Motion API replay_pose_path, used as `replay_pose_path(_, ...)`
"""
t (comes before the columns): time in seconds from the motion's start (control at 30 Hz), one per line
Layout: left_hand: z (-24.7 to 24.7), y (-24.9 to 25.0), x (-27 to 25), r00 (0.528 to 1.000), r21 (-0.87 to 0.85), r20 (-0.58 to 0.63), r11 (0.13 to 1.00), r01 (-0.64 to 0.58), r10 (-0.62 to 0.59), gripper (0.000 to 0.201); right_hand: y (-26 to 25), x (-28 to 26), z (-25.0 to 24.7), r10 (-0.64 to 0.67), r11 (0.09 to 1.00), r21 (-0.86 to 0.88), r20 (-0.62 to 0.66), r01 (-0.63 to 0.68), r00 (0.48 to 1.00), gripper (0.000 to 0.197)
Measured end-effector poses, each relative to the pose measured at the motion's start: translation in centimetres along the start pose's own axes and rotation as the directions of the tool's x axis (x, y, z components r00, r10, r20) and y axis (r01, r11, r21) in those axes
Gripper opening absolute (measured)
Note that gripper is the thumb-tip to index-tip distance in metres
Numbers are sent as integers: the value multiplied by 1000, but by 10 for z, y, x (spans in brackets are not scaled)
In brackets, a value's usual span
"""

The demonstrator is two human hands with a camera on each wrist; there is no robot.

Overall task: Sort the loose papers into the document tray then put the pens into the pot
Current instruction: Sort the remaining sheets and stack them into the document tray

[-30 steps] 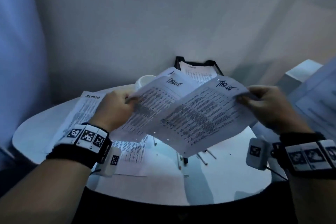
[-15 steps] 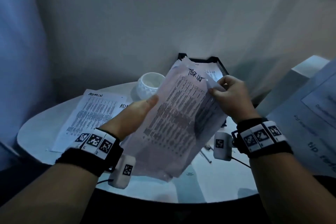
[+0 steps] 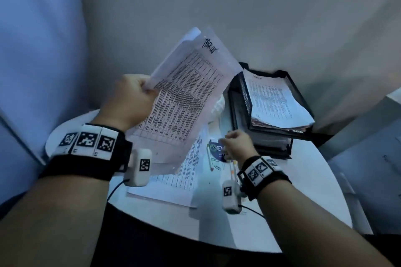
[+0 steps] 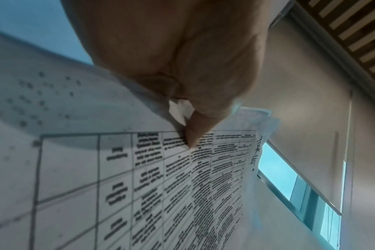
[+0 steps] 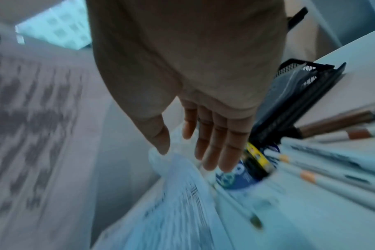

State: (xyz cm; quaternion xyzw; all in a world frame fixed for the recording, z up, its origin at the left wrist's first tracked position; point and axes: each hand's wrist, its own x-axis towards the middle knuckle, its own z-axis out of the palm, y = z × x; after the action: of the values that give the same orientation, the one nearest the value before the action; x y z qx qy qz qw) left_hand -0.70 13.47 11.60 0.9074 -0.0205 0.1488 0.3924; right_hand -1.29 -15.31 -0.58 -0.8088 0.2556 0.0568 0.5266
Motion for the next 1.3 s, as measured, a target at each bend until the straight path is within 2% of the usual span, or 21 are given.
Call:
replay_pose_path(0.1, -5, -3, 1, 1000, -9, -14, 1000, 8, -8, 34, 23, -3, 42, 46, 943, -332, 140, 3, 989, 25)
replay_pose_path(0.2, -6, -5, 0, 1000, -21, 8, 1000, 6, -5, 32, 33, -11, 76, 15, 834, -548, 127, 58, 992, 33)
replay_pose_path(0.3, -6, -8, 0, 1000, -11, 29, 1000, 9, -9, 35, 39, -10, 99, -42, 792, -605, 72, 77, 997, 52)
replay_pose_path(0.4, -5, -10, 1, 999, -7, 53, 1000, 14, -14, 38, 44, -1, 113, -41, 791, -611, -8, 28, 999, 65)
replay_pose_path(0.57, -3, -13, 4, 998, -3, 51, 999, 40, -40, 38, 49, 4, 125, 7, 812, -579, -116, -73, 993, 63)
replay_pose_path(0.7, -3, -14, 7, 997, 14, 47, 998, 53, -54, 31, 50, 2, 128, 127, 885, -422, -192, -199, 973, 67)
replay_pose_path(0.83, -7, -16, 7, 996, 24, 32, 996, 82, -83, 32, 47, -1, 121, 123, 898, -404, -143, -172, 982, 57)
replay_pose_path(0.93, -9, -19, 7, 996, 33, 1, 996, 84, -84, 31, 43, -2, 108, 108, 910, -389, -113, -144, 988, 33)
replay_pose_path(1.0, -10, -20, 7, 996, 39, -13, 995, 88, -87, 33, 43, -2, 93, 66, 938, -335, -87, -91, 994, 24)
replay_pose_path(1.13, -5, -20, 8, 997, 37, -7, 996, 77, -77, 31, 53, -4, 45, -65, 969, -242, -88, 42, 994, 22)
replay_pose_path(1.3, 8, -14, 5, 993, 65, 55, 993, 101, -105, 26, 76, -10, -28, -55, 998, 9, -165, 57, 985, 21)
